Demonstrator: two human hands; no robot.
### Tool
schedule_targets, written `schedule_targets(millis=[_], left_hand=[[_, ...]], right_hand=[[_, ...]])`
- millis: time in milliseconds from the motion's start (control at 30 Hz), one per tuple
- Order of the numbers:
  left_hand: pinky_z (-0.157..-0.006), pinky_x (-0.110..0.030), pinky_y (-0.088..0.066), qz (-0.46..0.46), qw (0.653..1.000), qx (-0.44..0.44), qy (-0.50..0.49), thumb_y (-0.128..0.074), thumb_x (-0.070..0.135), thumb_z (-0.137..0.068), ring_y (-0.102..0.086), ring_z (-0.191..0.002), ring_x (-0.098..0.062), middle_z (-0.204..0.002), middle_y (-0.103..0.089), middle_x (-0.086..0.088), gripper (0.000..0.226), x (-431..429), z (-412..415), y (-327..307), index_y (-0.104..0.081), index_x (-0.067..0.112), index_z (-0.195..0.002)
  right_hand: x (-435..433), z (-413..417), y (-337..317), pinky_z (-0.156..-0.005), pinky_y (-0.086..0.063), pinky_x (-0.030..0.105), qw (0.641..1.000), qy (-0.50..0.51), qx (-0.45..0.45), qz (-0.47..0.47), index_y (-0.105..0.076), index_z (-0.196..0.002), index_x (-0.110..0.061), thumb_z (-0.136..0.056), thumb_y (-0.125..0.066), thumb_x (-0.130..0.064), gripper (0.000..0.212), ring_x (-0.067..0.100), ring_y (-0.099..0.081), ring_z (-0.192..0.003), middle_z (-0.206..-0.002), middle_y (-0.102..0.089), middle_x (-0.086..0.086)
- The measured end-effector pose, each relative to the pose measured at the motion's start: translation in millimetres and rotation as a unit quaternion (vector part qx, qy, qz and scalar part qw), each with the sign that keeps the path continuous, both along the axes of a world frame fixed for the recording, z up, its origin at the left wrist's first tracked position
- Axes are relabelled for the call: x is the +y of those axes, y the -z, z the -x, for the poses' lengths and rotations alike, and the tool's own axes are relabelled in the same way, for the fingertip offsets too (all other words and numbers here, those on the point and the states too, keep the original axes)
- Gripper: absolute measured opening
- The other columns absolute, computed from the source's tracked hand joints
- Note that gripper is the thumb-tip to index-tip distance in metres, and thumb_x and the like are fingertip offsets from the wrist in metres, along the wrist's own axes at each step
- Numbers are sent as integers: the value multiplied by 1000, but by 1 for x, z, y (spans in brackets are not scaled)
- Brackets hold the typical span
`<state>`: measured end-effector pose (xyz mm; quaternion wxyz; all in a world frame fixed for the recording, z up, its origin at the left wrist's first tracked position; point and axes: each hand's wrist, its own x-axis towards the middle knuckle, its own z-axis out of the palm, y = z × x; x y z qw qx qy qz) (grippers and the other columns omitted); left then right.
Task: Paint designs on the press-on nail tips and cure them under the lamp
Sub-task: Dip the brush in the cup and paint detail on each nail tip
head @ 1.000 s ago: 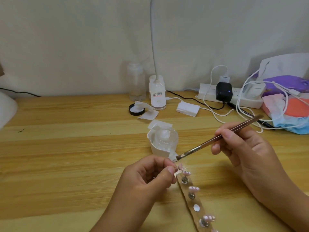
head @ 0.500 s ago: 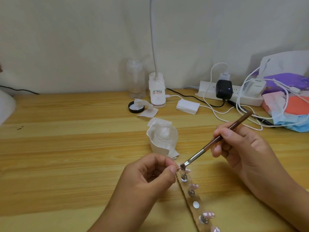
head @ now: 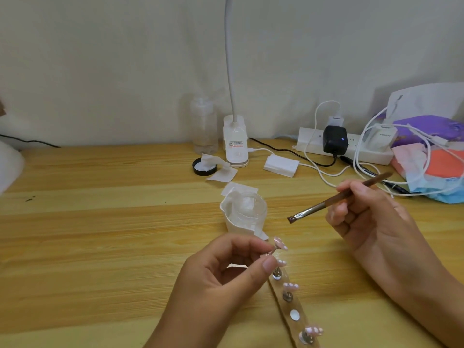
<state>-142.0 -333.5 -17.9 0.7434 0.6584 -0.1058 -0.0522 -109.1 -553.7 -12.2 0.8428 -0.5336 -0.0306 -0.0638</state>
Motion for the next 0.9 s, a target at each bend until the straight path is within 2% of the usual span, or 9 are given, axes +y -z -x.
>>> schedule_targets(millis=[67,133,233,300,433,567,667,800,900], left_hand=[[-65,-16,-53,-8,1000,-1,11,-80,27,-64,-66,-70,-1,-80,-75,2,14,0,0,0,-77,26,-78],[-66,-17,-53,-17,1000,1,7,-80,32,-63,-66,-71,-2,-78,-74,5,16,0,0,0,-77,28,-78],[-66,-16,-53,-13,1000,10,-5,-79,35,-64,-69,-71,-5,-79,-75,4,17,1,-1,1,-78,29,-80],[-72,-20,-56,-25,1000,11,-1,-77,40,-63,-70,-74,-6,-81,-75,3,22,2,-1,2,-78,31,-83],[-66,-13,-50,-23,1000,19,-3,-73,29,-68,-69,-70,-4,-76,-75,7,13,2,0,1,-78,33,-80],[-61,-7,-46,-13,1000,22,-12,-72,27,-67,-68,-63,-1,-68,-72,10,10,0,-1,-1,-77,33,-74],[-61,-8,-48,-5,1000,20,-5,-71,23,-67,-67,-63,0,-70,-73,11,11,-1,0,-1,-77,31,-72],[-61,-9,-48,-2,1000,19,-2,-71,24,-68,-67,-65,0,-74,-74,10,12,-1,-1,0,-78,31,-74],[-62,-10,-48,-8,1000,16,0,-72,25,-68,-66,-66,-1,-76,-74,9,12,0,0,0,-78,29,-77]], right_hand=[[-1,-1,0,-62,-53,19,1000,-2,3,1,-75,-80,-22,-78,-70,-36,16,8,-59,-61,-64,-59,-1],[-1,-1,0,-61,-52,19,1000,-4,1,11,-74,-80,-22,-80,-73,-37,15,9,-58,-60,-63,-59,0],[-1,-1,2,-61,-53,20,999,-15,-8,31,-74,-78,-23,-84,-63,-32,16,10,-59,-59,-61,-59,1],[1,0,2,-61,-54,22,999,-27,-12,38,-73,-77,-22,-84,-57,-27,18,11,-59,-59,-61,-59,3],[3,3,1,-61,-54,22,997,-45,-28,56,-73,-77,-22,-85,-54,-22,21,13,-61,-60,-63,-61,5],[5,5,0,-60,-54,22,996,-50,-38,60,-74,-77,-22,-77,-67,-27,9,13,-63,-59,-64,-62,5],[4,5,1,-63,-55,23,994,-60,-49,80,-74,-82,-23,-70,-80,-38,21,13,-65,-62,-66,-64,5],[3,4,5,-66,-55,22,992,-42,-62,103,-73,-87,-24,-70,-81,-46,28,13,-65,-66,-69,-66,4],[3,3,6,-68,-55,22,991,-15,-76,109,-73,-90,-26,-79,-75,-40,19,13,-66,-70,-73,-68,3]])
